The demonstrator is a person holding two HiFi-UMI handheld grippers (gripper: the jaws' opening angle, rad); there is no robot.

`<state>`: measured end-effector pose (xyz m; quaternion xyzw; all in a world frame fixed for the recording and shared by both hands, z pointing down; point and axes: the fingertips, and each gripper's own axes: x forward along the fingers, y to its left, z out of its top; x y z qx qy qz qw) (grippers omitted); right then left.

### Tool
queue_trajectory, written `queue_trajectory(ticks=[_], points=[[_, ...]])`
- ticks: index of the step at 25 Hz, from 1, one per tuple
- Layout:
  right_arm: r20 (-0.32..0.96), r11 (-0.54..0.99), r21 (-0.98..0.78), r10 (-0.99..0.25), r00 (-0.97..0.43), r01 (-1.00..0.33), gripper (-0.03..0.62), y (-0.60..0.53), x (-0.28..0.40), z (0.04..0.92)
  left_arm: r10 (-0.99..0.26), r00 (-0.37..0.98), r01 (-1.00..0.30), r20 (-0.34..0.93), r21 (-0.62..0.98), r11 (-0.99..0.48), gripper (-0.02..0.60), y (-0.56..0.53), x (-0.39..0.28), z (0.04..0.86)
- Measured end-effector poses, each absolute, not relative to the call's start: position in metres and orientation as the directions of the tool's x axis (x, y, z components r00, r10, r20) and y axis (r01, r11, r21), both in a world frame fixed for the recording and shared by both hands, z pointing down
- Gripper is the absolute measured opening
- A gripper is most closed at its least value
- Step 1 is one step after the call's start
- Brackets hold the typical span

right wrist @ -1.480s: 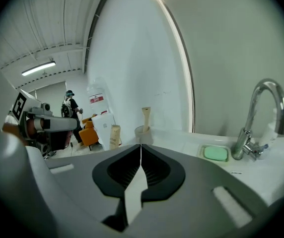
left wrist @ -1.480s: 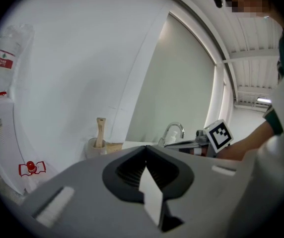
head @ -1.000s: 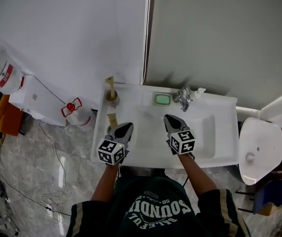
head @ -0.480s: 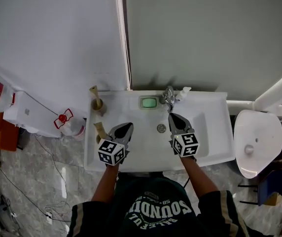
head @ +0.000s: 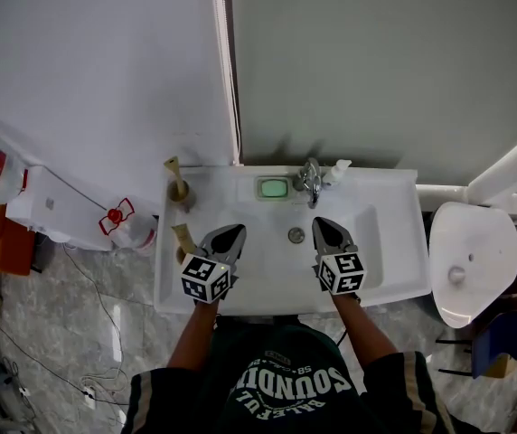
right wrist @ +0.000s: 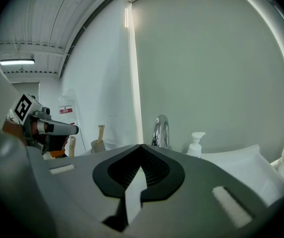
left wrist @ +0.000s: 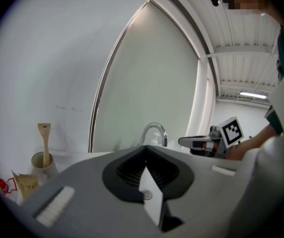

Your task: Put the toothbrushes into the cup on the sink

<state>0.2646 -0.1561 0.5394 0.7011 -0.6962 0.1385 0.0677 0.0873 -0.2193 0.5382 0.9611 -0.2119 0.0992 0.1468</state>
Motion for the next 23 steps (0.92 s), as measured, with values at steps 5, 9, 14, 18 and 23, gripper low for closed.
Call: queue_trajectory(ticks=[5, 9, 14, 18, 23], points=[[0.289, -0.02, -0.108, -0.957, -0.012, -0.994, 0.002, -0.153, 0.258, 0.545, -0.377, 0.891, -0.436, 0.254, 0.242, -0.867, 0.049, -0.22, 0.083, 0.54], [0.287, -0.017, -0.111, -0.958, -0.016, -0.994, 0.002, -0.154, 0.256, 0.546, -0.378, 0.89, -0.437, 0.255, 0.243, -0.866, 0.049, -0.219, 0.082, 0.541], [0.3, -0.017, -0.121, -0.954, -0.02, -0.992, 0.002, -0.152, 0.25, 0.553, -0.379, 0.889, -0.439, 0.256, 0.248, -0.864, 0.049, -0.22, 0.077, 0.542], [0.304, -0.02, -0.122, -0.952, -0.018, -0.992, 0.002, -0.149, 0.248, 0.555, -0.379, 0.889, -0.44, 0.257, 0.25, -0.862, 0.049, -0.218, 0.074, 0.543], [0.312, -0.022, -0.131, -0.95, -0.02, -0.991, 0.002, -0.15, 0.246, 0.559, -0.379, 0.889, -0.441, 0.259, 0.253, -0.861, 0.049, -0.219, 0.071, 0.545]])
